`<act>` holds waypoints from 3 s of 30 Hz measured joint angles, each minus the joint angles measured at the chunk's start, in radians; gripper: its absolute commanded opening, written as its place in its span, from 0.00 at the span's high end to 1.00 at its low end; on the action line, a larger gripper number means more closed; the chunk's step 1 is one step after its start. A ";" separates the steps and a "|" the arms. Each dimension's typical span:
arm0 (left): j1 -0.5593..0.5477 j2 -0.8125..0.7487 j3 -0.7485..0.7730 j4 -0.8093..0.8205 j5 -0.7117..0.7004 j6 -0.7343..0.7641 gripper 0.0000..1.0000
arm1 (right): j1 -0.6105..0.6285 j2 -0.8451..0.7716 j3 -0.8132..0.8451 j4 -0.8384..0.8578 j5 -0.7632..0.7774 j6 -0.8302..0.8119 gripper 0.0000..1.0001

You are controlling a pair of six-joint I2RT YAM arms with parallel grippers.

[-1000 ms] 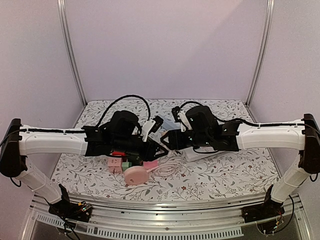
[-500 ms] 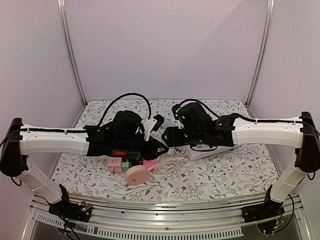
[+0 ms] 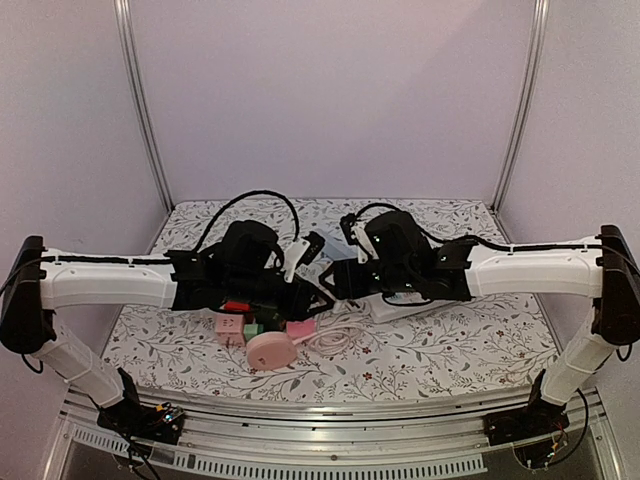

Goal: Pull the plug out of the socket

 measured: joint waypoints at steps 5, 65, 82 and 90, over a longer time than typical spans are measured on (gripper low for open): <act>0.005 -0.001 -0.006 0.004 0.048 -0.010 1.00 | -0.001 -0.022 -0.042 0.043 -0.031 -0.018 0.82; -0.035 -0.005 -0.012 0.043 -0.071 -0.023 1.00 | 0.041 0.007 0.085 -0.152 0.157 0.039 0.82; 0.009 -0.051 -0.050 0.032 0.055 -0.049 1.00 | 0.017 -0.013 -0.011 0.024 -0.003 -0.040 0.82; -0.046 -0.024 -0.002 -0.010 -0.063 -0.009 1.00 | 0.033 -0.013 0.026 -0.058 0.111 0.023 0.82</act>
